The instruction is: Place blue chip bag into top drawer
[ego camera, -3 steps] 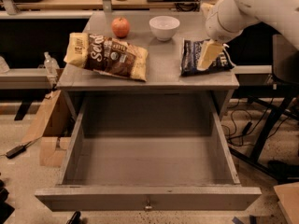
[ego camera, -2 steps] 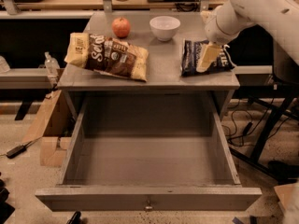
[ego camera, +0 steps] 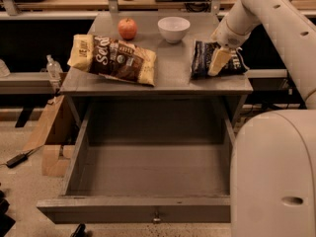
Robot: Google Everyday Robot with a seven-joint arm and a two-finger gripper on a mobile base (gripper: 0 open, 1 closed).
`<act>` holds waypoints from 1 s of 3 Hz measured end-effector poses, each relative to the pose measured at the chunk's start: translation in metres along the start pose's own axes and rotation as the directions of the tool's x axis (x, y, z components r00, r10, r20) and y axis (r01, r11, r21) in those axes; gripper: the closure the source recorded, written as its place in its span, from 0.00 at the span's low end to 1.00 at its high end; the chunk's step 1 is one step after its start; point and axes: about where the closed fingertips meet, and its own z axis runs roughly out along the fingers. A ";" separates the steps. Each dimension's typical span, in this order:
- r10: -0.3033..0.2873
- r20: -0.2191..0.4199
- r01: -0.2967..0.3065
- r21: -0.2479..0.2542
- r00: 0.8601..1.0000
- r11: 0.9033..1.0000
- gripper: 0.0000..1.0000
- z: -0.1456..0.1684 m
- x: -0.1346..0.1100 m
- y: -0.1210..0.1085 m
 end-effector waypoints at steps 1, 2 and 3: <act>0.001 -0.004 -0.001 -0.011 1.000 1.000 0.57 -0.001 0.002 0.000; 0.001 -0.004 -0.001 -0.016 1.000 1.000 0.80 0.002 0.001 0.001; 0.000 -0.004 0.000 -0.021 1.000 1.000 1.00 0.006 0.001 0.002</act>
Offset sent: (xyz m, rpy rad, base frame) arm -0.0013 -0.0030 0.0032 -0.0028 0.0107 -0.0008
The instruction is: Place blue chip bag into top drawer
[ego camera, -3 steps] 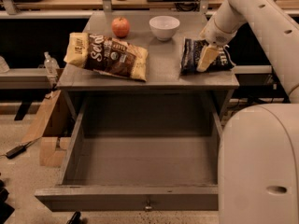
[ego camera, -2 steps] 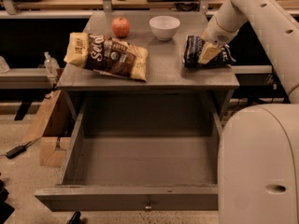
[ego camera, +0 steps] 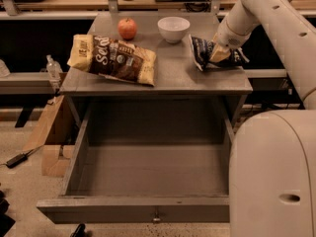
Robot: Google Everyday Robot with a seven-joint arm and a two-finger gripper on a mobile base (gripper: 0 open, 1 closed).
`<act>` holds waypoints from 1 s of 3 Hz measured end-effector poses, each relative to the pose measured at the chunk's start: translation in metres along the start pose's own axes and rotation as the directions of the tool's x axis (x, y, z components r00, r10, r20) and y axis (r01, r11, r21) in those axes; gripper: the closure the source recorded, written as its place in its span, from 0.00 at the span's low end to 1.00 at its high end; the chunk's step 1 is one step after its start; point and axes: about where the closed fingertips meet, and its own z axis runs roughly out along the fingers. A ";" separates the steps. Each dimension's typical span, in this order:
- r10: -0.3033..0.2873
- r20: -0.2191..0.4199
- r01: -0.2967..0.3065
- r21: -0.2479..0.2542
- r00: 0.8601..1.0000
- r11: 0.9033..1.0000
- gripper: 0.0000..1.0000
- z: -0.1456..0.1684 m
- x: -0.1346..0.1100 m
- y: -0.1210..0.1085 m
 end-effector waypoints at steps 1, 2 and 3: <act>0.000 0.000 0.000 0.000 1.000 1.000 1.00 0.000 0.000 0.000; -0.024 -0.023 0.025 0.027 0.999 0.999 1.00 -0.025 -0.011 0.005; -0.038 -0.022 0.041 0.125 0.999 0.991 1.00 -0.084 -0.032 0.019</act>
Offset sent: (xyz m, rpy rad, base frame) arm -0.0777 0.0308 0.0798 -0.1187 -0.1159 0.0151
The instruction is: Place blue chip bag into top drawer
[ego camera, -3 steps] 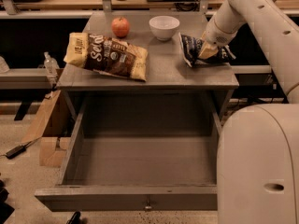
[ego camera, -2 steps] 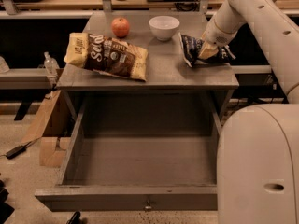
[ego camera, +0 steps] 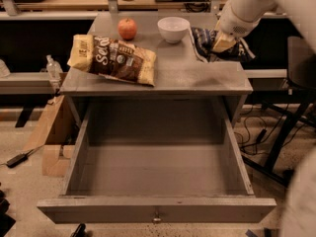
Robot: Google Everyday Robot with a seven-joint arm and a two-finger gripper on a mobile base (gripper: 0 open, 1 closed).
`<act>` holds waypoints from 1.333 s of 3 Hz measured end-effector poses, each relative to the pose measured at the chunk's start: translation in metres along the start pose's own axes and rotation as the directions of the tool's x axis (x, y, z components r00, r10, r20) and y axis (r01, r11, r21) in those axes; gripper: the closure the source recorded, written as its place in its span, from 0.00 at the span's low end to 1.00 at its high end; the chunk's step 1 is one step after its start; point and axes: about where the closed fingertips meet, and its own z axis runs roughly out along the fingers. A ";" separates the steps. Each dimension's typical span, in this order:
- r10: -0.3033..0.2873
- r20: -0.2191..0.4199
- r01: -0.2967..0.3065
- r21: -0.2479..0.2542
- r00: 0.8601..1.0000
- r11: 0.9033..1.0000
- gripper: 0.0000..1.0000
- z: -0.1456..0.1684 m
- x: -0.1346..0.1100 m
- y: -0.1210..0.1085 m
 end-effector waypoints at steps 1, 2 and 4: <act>0.010 0.061 -0.017 0.114 0.998 0.993 1.00 -0.076 -0.030 0.036; 0.019 0.149 -0.034 0.103 0.989 0.994 1.00 -0.089 -0.053 0.093; -0.002 0.195 0.028 -0.128 0.981 0.991 1.00 -0.020 -0.088 0.245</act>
Offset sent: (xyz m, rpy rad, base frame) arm -0.2117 0.0890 -0.0634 0.1959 0.0486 0.0889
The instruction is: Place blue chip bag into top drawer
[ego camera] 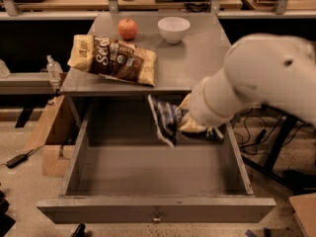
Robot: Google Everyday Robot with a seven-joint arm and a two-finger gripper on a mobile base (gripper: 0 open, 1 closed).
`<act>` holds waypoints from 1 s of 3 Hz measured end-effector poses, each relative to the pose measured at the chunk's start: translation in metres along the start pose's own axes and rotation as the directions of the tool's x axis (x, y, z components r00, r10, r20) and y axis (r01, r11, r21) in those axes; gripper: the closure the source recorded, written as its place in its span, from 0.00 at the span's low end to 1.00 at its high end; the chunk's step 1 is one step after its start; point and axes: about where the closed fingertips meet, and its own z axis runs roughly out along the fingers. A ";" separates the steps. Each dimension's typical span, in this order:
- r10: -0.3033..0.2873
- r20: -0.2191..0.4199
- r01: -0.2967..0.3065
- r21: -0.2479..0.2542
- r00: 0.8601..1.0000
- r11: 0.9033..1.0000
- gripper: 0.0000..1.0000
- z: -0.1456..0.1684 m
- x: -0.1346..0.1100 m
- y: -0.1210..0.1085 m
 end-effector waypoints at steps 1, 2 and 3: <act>0.016 -0.068 -0.024 -0.120 0.998 0.993 0.98 0.075 0.023 0.074; 0.053 -0.109 -0.068 -0.145 0.993 0.987 0.93 0.103 0.033 0.098; 0.059 -0.113 -0.075 -0.144 0.992 0.987 0.66 0.102 0.033 0.100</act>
Offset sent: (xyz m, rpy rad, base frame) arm -0.0593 0.0194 -0.1835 -0.1029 0.2271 -0.0882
